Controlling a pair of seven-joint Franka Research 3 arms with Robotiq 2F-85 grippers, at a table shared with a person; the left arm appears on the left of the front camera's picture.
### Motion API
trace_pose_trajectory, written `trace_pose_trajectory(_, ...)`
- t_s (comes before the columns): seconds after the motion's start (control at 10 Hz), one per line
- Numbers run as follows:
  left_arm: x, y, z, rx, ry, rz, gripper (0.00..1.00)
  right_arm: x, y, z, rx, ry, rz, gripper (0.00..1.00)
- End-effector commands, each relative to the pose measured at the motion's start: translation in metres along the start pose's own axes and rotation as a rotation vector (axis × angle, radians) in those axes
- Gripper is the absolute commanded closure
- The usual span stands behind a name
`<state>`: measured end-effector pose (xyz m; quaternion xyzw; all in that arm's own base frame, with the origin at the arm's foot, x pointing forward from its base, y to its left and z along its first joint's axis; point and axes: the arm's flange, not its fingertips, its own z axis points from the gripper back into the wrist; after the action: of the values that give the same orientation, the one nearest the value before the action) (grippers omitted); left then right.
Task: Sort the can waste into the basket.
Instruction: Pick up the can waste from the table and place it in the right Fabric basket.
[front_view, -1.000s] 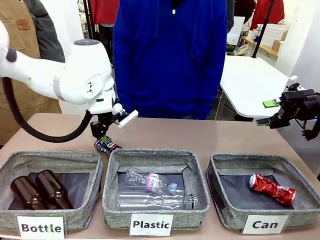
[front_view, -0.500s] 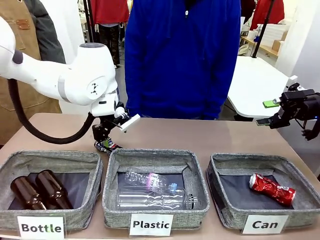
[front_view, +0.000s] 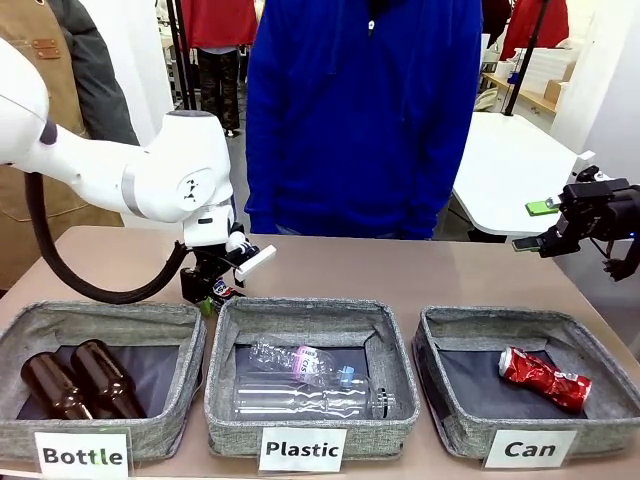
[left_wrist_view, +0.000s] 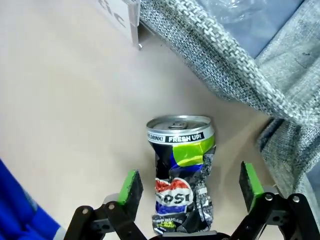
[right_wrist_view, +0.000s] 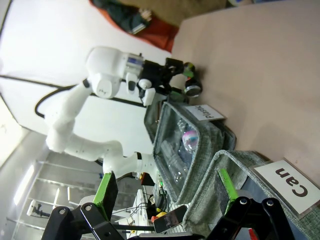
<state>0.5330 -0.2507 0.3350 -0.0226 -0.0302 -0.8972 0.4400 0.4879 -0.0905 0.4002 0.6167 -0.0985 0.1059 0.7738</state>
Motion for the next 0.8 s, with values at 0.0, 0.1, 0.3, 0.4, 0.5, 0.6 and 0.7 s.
trace_pose_trajectory(0.0, -0.002, 0.018, -0.004, -0.045, 0.017, 0.006, 0.0, -0.002, 0.004, 0.001, -0.004, 0.008, 0.003, 0.0)
trace_pose_trajectory(0.1, -0.002, 0.023, -0.009, -0.055, 0.023, 0.021, 0.0, -0.002, 0.004, 0.001, -0.004, 0.008, 0.003, 0.0)
trace_pose_trajectory(0.3, -0.011, 0.03, -0.011, -0.059, 0.022, 0.051, 0.0, -0.002, 0.004, 0.001, -0.004, 0.008, 0.003, 0.0)
trace_pose_trajectory(0.4, -0.013, 0.032, -0.014, -0.075, 0.027, 0.057, 0.0, -0.002, 0.004, 0.001, -0.004, 0.008, 0.003, 0.0)
trace_pose_trajectory(0.5, -0.015, 0.035, -0.018, -0.091, 0.049, 0.082, 0.0, -0.002, 0.004, 0.001, -0.004, 0.008, 0.003, 0.0)
trace_pose_trajectory(0.6, -0.019, 0.037, -0.021, -0.105, 0.058, 0.084, 0.0, -0.002, 0.004, 0.001, -0.004, 0.008, 0.003, 0.0)
trace_pose_trajectory(0.7, -0.022, 0.038, -0.024, -0.116, 0.063, 0.101, 0.0, -0.002, 0.004, 0.001, -0.004, 0.008, 0.003, 0.0)
